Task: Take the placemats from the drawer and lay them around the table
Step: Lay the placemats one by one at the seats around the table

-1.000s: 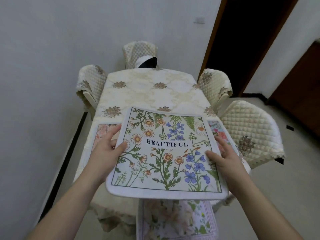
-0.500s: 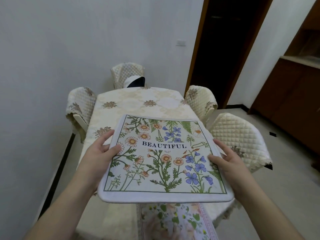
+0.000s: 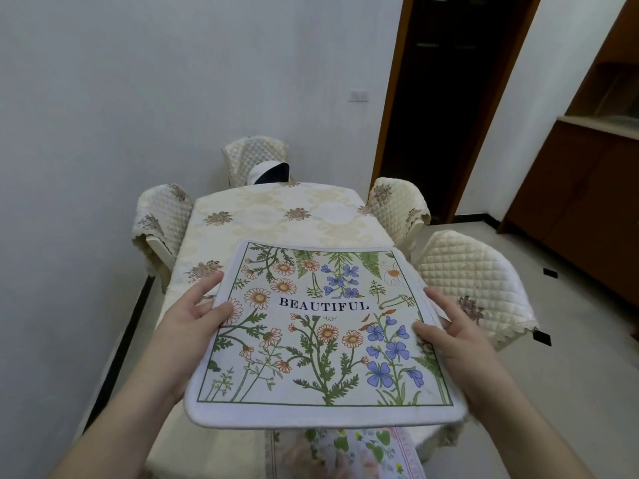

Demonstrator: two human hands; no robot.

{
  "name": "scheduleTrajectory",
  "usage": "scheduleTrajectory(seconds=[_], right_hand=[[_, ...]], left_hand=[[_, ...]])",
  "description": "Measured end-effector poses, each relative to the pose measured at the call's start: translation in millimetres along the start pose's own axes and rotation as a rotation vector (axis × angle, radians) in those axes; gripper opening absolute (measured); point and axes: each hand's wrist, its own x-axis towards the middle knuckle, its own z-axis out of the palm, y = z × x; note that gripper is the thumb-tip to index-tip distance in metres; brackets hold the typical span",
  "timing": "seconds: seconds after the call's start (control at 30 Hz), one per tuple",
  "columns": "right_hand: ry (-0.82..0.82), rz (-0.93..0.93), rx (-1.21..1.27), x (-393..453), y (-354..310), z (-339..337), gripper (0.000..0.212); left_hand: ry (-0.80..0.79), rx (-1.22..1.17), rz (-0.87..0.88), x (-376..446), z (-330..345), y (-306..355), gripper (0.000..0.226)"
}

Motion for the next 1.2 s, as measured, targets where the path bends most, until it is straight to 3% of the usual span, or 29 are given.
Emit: scheduleTrajectory(seconds=[0.57, 0.93, 1.2], right_hand=[[-0.178, 0.018, -0.061, 11, 5, -52, 0.058], [-0.49, 0.091, -0.17, 1, 28, 35, 0.058], [-0.611, 0.028, -0.336, -41, 44, 120, 0.057]], left_hand=[[0.206, 0.122, -0.028, -73, 51, -15, 0.043], [0.543, 0.137, -0.122, -168, -20, -29, 0.054], [0.701, 0.13, -0.111, -228, -90, -34, 0.053]])
